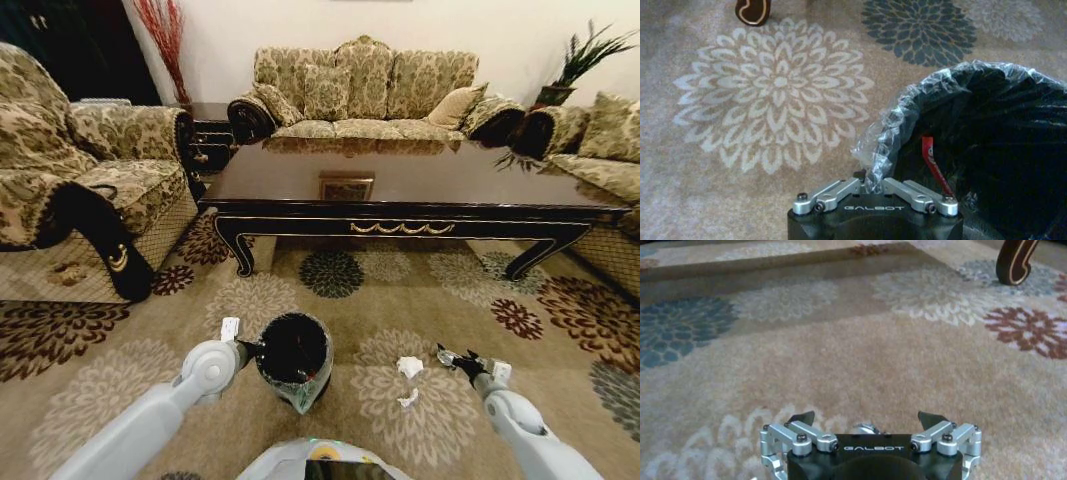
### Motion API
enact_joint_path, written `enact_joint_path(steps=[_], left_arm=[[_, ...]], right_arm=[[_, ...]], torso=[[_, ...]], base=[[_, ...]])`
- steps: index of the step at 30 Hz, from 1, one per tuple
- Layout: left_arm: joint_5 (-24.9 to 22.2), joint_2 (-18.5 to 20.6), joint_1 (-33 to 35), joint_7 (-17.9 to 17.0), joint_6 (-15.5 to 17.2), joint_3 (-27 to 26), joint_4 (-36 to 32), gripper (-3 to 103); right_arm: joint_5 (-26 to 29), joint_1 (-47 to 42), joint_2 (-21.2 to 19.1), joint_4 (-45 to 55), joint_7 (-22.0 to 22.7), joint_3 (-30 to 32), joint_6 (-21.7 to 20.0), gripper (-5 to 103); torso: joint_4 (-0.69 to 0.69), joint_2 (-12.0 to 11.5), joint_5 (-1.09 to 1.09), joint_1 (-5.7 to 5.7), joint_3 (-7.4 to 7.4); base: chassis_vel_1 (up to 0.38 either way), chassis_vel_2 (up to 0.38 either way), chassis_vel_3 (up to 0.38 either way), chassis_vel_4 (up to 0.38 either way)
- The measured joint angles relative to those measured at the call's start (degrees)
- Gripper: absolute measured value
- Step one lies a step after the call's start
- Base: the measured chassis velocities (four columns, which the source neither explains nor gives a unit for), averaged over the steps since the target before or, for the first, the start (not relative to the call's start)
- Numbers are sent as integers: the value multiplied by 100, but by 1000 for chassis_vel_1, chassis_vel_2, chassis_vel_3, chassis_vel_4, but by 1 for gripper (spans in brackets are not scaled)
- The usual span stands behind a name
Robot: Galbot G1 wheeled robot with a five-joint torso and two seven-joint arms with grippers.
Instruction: Move to the front of the table and pick up the trash from the floor, then place it into the trash bin.
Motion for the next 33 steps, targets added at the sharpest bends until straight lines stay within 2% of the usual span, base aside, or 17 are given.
enact_joint_path(steps=[13, 19, 22, 25, 27, 28, 29, 31, 32, 33], left_arm=[[-121, 94, -77, -88, 0, 5, -61, 0], [-194, 73, -191, -166, 0, 30, -85, 0], [-230, 136, -225, -177, 0, 40, -117, 0], [-229, 163, -204, -175, 0, 28, -133, 0], [-227, 172, -192, -173, 0, 19, -149, 0], [-226, 180, -181, -171, 0, 12, -169, 0], [-224, 186, -166, -170, 0, -4, -194, 0], [-221, 188, -158, -170, 0, -12, -203, 0], [-206, 189, -132, -169, 0, -30, -214, 0], [-192, 187, -114, -169, 0, -36, -219, 0]], right_arm=[[-311, 626, 189, -1196, -259, -257, 115, 100], [-282, 863, 246, -1368, -284, -369, 104, 100], [-5, 1074, 279, -1683, -284, -462, -32, 103], [41, 1176, 298, -1853, -284, -501, -71, 96], [41, 1212, 307, -1909, -284, -512, -78, 96], [42, 1236, 314, -1946, -285, -525, -89, 91], [45, 1245, 320, -1954, -291, -537, -99, 81], [45, 1245, 321, -1952, -293, -541, -102, 81], [44, 1240, 324, -1943, -293, -542, -105, 70], [44, 1232, 325, -1933, -290, -542, -109, 70]], torso=[[-1, 0, 2, 0, 0], [0, 0, 1, 0, 0], [0, 0, 2, 0, 0], [0, 0, 2, 0, 0], [0, 0, 0, 0, 0], [0, 0, 1, 0, 0], [0, 0, 2, 0, 0], [0, 0, 2, 0, 0], [-1, 0, 1, 0, 0], [0, 0, 1, 0, 0]], base=[[0, 0, 0, 0], [0, 0, 0, 0], [0, 0, 0, 0], [0, 0, 0, 0], [0, 0, 0, 0], [0, 0, 0, 0], [0, 0, 0, 0], [0, 0, 0, 0], [0, 0, 0, 0], [0, 0, 0, 0]])
